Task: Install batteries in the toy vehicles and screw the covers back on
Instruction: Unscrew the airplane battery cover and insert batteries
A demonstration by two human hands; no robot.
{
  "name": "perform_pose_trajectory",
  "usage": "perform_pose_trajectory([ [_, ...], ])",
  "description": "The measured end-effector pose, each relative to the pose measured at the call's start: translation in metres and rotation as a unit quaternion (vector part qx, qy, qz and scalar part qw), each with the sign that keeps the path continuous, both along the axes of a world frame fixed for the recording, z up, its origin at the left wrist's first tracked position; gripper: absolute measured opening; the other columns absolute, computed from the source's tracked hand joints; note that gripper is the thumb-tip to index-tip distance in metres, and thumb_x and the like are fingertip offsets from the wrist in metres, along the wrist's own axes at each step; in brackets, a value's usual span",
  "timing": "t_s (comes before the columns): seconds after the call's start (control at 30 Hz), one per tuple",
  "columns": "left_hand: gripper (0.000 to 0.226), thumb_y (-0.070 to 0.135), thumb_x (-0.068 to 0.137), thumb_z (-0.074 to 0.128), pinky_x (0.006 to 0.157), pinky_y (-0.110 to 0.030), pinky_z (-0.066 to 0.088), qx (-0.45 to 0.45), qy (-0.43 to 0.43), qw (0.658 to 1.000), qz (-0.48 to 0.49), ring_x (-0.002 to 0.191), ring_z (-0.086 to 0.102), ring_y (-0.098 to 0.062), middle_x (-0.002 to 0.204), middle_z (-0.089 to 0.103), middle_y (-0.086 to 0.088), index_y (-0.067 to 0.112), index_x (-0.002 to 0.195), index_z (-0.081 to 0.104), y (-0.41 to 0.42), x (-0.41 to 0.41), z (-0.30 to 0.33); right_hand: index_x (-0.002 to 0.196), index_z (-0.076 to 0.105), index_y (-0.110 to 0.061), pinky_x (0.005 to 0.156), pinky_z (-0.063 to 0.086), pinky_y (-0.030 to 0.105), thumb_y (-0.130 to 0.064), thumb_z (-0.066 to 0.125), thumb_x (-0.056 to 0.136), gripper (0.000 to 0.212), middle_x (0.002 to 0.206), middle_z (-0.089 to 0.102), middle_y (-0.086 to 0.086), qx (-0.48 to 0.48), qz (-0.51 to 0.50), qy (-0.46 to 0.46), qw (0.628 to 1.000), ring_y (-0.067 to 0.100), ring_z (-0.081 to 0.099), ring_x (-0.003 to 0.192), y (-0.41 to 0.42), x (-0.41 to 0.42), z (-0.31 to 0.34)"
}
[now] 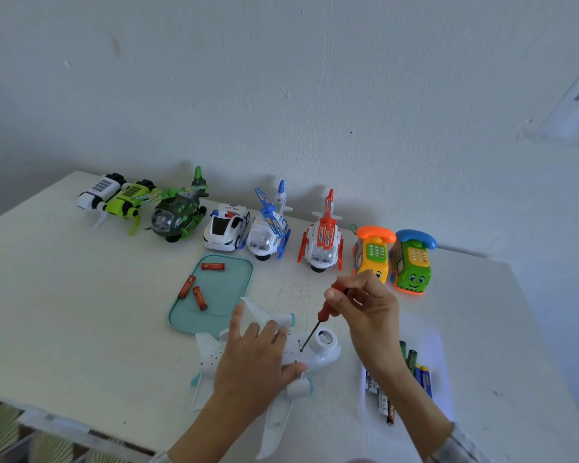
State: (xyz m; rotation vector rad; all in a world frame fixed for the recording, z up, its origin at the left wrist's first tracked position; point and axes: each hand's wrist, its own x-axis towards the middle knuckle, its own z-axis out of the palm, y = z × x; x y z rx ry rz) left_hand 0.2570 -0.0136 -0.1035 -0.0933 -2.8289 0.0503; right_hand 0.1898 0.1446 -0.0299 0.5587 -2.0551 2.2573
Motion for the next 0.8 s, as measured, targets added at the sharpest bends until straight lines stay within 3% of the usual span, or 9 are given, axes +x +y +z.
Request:
perform_pose_trajectory([
  [0.17,0.065,0.068,0.079,0.036,0.105,-0.056,0.024,0.001,0.0,1.0,0.002,0.059,0.061,-0.019,0.077,0.065,0.003,0.015,0.088,0.073,-0.0006,-0.0004,-0.0013,0.091,0.056,-0.01,0.062,0.05,0.027,0.019,0.045,0.088,0.031,0.088,0.065,0.012,0.009,0.029,0.001,1.0,0.033,0.062,0.07,-0.0013,-0.0046,-0.0016],
  [0.27,0.065,0.068,0.077,0.037,0.105,-0.055,0.024,0.003,-0.001,1.0,0.001,0.059,0.061,-0.018,0.077,0.065,0.004,0.015,0.089,0.074,-0.0004,-0.0002,-0.001,0.084,0.062,-0.02,0.063,0.053,0.033,-0.001,0.064,0.084,0.019,0.095,0.064,0.009,-0.006,0.036,-0.009,0.999,0.036,0.062,0.071,-0.0002,-0.0076,-0.0001],
  [0.33,0.065,0.068,0.076,0.037,0.105,-0.054,0.024,0.006,0.002,1.0,0.001,0.059,0.061,-0.018,0.075,0.065,0.004,0.016,0.088,0.075,-0.0001,-0.0002,-0.0007,0.078,0.06,-0.017,0.06,0.052,0.029,-0.01,0.075,0.078,0.017,0.085,0.06,0.011,0.001,0.013,-0.008,1.0,0.036,0.062,0.065,-0.001,-0.0074,0.0009],
  [0.43,0.065,0.068,0.077,0.038,0.104,-0.054,0.025,0.01,0.002,1.0,0.001,0.059,0.061,-0.018,0.075,0.065,0.004,0.016,0.086,0.075,-0.0012,-0.0017,-0.0006,0.081,0.053,-0.003,0.058,0.051,0.03,0.008,0.063,0.083,0.015,0.071,0.059,0.016,-0.007,0.009,-0.001,1.0,0.039,0.06,0.056,-0.0028,-0.008,-0.0012],
  [0.57,0.065,0.07,0.077,0.038,0.105,-0.054,0.024,0.01,-0.009,1.0,0.001,0.061,0.062,-0.017,0.075,0.065,0.005,0.018,0.087,0.075,-0.0036,-0.0032,-0.0001,0.092,0.055,-0.005,0.068,0.055,0.035,0.014,0.046,0.09,0.021,0.091,0.065,0.017,0.005,0.028,0.007,1.0,0.038,0.064,0.07,-0.0003,-0.0076,-0.0018],
  [0.63,0.066,0.071,0.078,0.036,0.104,-0.054,0.024,0.012,-0.008,1.0,0.001,0.061,0.063,-0.016,0.075,0.066,0.005,0.018,0.087,0.075,-0.0035,-0.0036,0.0003,0.089,0.057,-0.008,0.068,0.054,0.028,0.009,0.052,0.09,0.017,0.1,0.063,0.021,-0.006,0.023,-0.002,1.0,0.025,0.067,0.077,0.0014,-0.0069,-0.0017],
  [0.67,0.066,0.071,0.078,0.036,0.104,-0.054,0.024,0.013,-0.006,1.0,0.0,0.061,0.063,-0.016,0.075,0.066,0.005,0.018,0.088,0.075,-0.0038,-0.0043,0.0006,0.086,0.058,-0.012,0.067,0.053,0.024,0.001,0.061,0.086,0.013,0.1,0.061,0.022,-0.005,0.01,-0.003,1.0,0.018,0.067,0.078,0.0017,-0.0074,-0.0013],
  [0.73,0.067,0.07,0.078,0.036,0.103,-0.054,0.025,0.014,-0.004,1.0,-0.001,0.061,0.063,-0.016,0.074,0.066,0.005,0.018,0.088,0.076,-0.004,-0.0041,0.0001,0.08,0.058,-0.019,0.061,0.051,0.022,-0.014,0.074,0.079,0.017,0.087,0.06,0.019,0.007,-0.014,0.004,1.0,0.022,0.066,0.071,0.003,-0.0087,-0.0026],
  [0.8,0.066,0.07,0.078,0.036,0.102,-0.053,0.026,0.014,-0.002,1.0,0.0,0.06,0.062,-0.017,0.074,0.065,0.005,0.018,0.088,0.075,-0.0036,-0.0036,-0.0004,0.076,0.056,-0.018,0.059,0.049,0.026,-0.01,0.071,0.081,0.018,0.072,0.059,0.02,-0.007,-0.001,0.006,1.0,0.031,0.065,0.059,0.0049,-0.0093,-0.0045],
])
